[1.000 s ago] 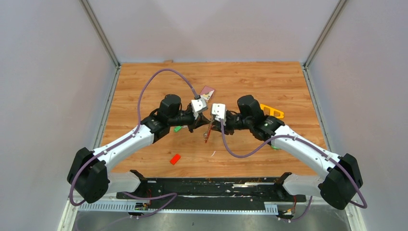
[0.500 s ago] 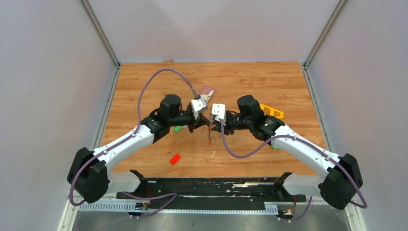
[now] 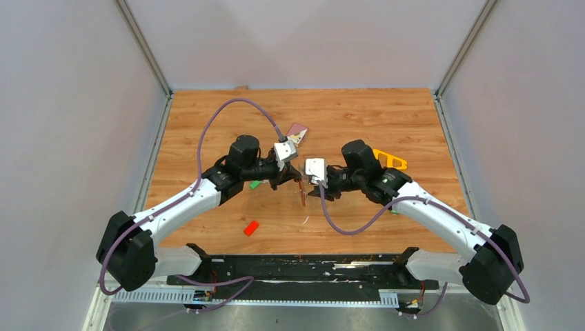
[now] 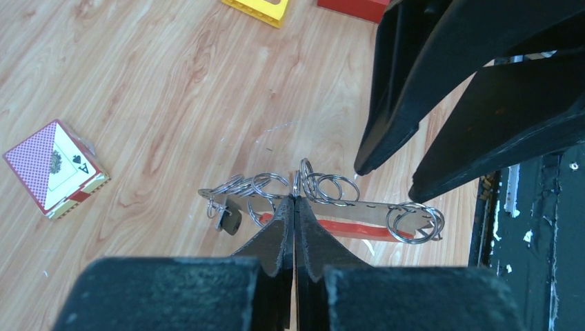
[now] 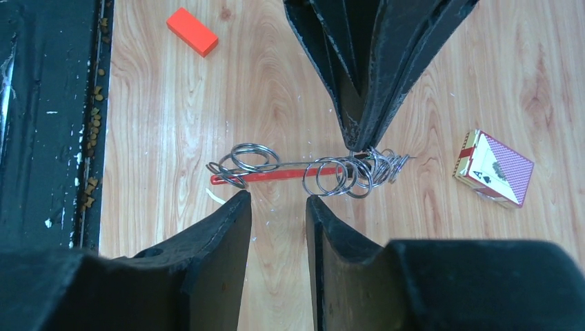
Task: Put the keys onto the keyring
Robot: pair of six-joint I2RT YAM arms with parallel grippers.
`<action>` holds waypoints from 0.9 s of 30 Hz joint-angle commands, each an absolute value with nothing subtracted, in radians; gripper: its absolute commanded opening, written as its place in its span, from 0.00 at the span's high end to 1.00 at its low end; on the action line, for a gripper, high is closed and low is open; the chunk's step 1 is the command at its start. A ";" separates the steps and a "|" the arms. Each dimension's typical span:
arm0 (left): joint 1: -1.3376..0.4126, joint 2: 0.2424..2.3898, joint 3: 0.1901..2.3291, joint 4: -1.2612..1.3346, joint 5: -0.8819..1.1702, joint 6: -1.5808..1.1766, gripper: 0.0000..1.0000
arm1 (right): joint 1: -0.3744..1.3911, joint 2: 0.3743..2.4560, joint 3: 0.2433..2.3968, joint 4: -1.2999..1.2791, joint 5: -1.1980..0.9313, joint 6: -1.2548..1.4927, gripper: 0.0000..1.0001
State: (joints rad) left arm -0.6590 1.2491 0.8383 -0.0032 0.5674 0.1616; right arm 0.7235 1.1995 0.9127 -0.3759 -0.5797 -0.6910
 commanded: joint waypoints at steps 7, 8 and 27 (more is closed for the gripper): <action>-0.663 1.258 0.877 0.029 0.592 0.160 1.00 | 0.789 1.170 1.031 -0.497 -0.570 -0.830 0.57; -0.663 1.259 0.877 0.028 0.591 0.161 1.00 | 0.801 1.173 1.039 -0.509 -0.559 -0.843 0.56; -0.663 1.262 0.881 0.020 0.594 0.161 1.00 | 0.910 1.241 1.069 -0.537 -0.318 -0.889 0.58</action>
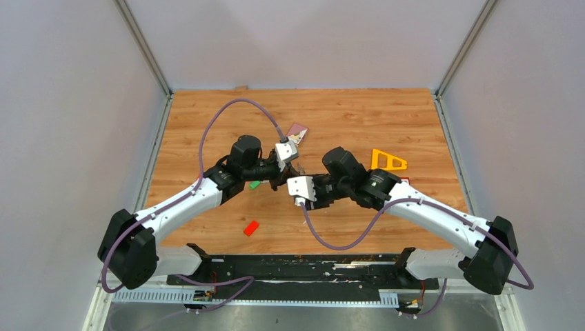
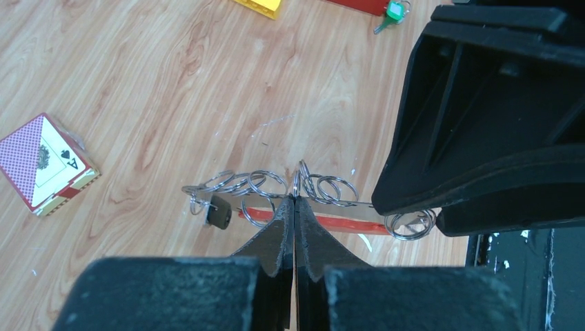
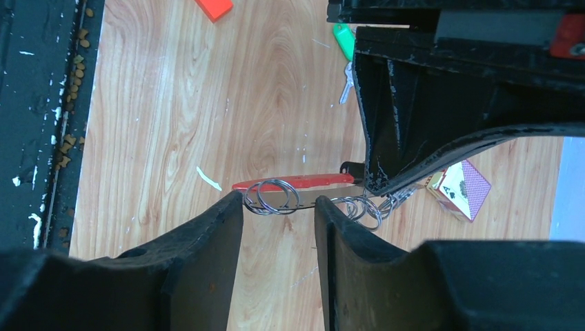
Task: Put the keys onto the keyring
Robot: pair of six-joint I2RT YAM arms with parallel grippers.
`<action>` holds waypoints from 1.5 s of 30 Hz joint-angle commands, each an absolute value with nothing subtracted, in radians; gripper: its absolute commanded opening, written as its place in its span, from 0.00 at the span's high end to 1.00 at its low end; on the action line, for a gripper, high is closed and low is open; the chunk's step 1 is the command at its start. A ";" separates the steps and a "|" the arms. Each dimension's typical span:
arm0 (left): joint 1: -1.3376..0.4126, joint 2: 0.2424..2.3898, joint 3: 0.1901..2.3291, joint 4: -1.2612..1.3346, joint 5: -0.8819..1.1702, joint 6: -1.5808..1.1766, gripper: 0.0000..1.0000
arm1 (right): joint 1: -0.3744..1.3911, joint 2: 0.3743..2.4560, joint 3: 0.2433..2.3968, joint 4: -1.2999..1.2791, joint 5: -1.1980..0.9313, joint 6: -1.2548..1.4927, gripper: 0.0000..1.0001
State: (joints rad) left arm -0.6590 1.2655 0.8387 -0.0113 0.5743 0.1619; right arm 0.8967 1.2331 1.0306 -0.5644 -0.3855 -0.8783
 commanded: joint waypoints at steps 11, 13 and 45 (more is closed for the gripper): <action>-0.663 1.270 0.881 0.017 0.592 0.164 1.00 | 0.910 1.210 1.057 -0.492 -0.255 -0.869 0.83; -0.663 1.271 0.879 0.017 0.592 0.166 1.00 | 0.910 1.203 1.057 -0.488 -0.254 -0.866 0.86; -0.663 1.245 0.812 0.106 0.776 0.183 1.00 | 0.785 1.184 0.943 -0.358 -0.405 -0.723 0.62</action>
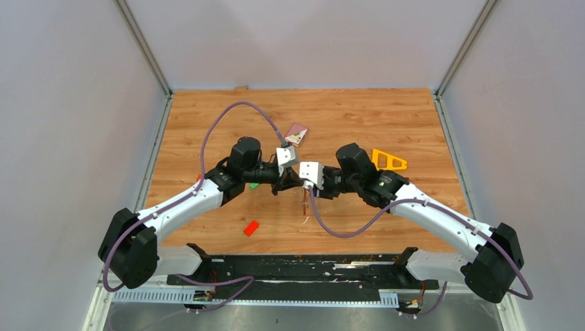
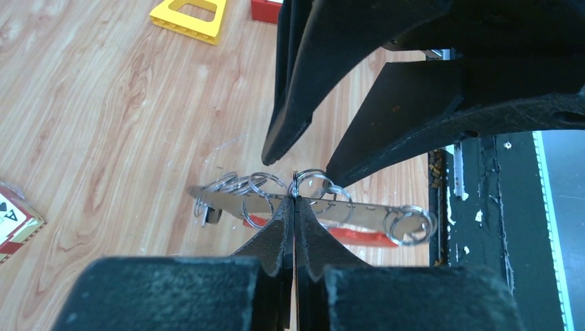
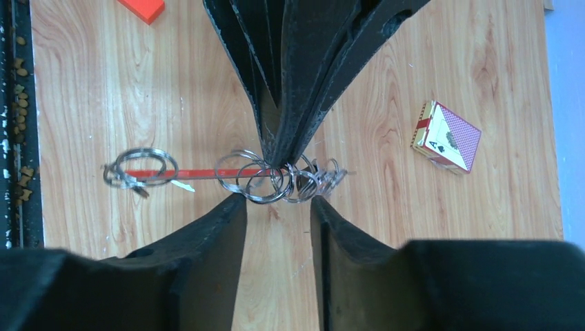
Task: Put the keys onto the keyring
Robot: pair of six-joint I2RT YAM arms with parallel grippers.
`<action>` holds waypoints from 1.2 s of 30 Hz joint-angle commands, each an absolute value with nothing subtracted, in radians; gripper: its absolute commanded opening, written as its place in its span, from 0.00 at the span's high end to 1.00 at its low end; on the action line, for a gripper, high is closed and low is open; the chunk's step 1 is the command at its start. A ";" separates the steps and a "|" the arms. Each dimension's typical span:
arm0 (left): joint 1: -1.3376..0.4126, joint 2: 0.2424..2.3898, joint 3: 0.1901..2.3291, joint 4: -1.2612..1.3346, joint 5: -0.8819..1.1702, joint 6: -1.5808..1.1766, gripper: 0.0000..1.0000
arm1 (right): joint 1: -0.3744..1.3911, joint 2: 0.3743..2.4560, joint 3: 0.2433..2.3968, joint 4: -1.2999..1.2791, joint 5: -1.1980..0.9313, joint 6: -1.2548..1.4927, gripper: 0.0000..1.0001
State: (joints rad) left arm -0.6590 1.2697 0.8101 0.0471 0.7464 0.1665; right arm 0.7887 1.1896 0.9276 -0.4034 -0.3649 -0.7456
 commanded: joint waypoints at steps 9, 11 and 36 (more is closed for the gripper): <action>-0.663 1.234 0.785 0.130 0.767 0.229 1.00 | 0.778 1.153 0.940 -0.376 -0.374 -0.759 0.94; -0.663 1.229 0.779 0.132 0.753 0.255 1.00 | 0.777 1.145 0.939 -0.383 -0.363 -0.766 0.98; -0.672 1.166 0.669 0.273 0.754 0.349 1.00 | 0.671 1.316 1.066 -0.400 -0.713 -0.527 0.67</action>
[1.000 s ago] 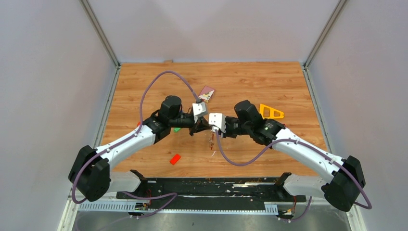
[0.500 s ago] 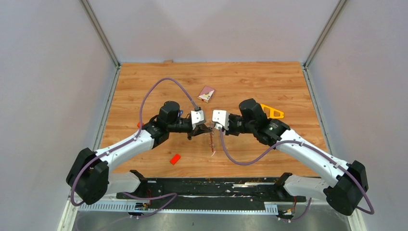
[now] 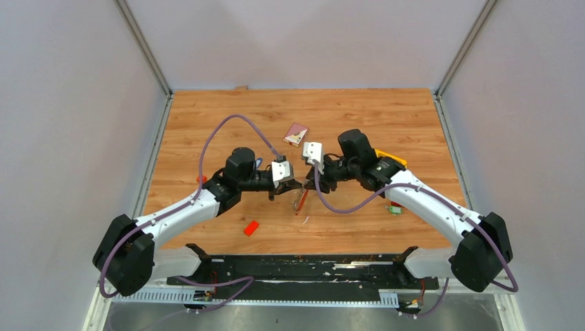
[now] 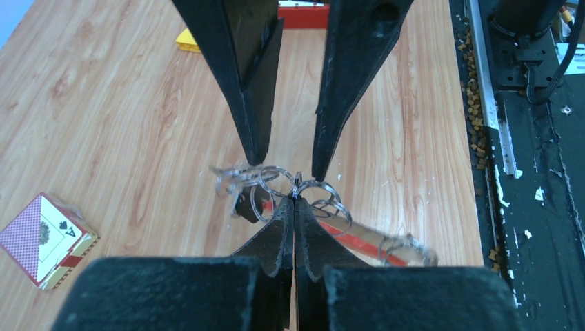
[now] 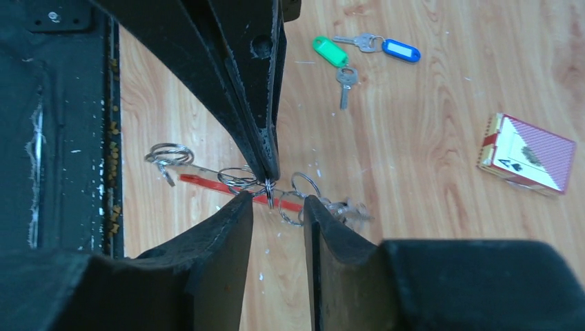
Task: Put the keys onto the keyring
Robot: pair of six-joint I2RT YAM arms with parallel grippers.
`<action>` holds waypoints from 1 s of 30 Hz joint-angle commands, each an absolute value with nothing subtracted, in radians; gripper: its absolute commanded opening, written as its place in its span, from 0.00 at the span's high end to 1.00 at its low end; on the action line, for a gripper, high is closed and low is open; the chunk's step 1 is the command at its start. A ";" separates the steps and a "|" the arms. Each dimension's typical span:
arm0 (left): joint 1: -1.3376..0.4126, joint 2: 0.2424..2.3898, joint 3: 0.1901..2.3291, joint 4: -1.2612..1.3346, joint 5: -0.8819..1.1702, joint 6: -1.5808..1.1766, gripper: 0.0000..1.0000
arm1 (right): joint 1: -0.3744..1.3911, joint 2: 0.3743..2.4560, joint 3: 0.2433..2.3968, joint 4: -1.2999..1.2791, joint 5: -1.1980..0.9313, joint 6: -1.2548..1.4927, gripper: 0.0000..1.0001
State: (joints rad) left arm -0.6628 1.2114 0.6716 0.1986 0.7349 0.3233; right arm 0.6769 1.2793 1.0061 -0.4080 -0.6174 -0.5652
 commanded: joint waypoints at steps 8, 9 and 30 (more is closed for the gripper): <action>-0.673 1.154 0.648 0.302 0.761 0.350 1.00 | 0.669 1.353 1.073 -0.405 -0.723 -0.530 0.85; -0.673 1.151 0.646 0.305 0.764 0.351 1.00 | 0.666 1.352 1.072 -0.403 -0.714 -0.532 0.88; -0.674 1.124 0.621 0.228 0.815 0.563 0.62 | 0.639 1.205 0.988 -0.469 -0.657 -0.823 1.00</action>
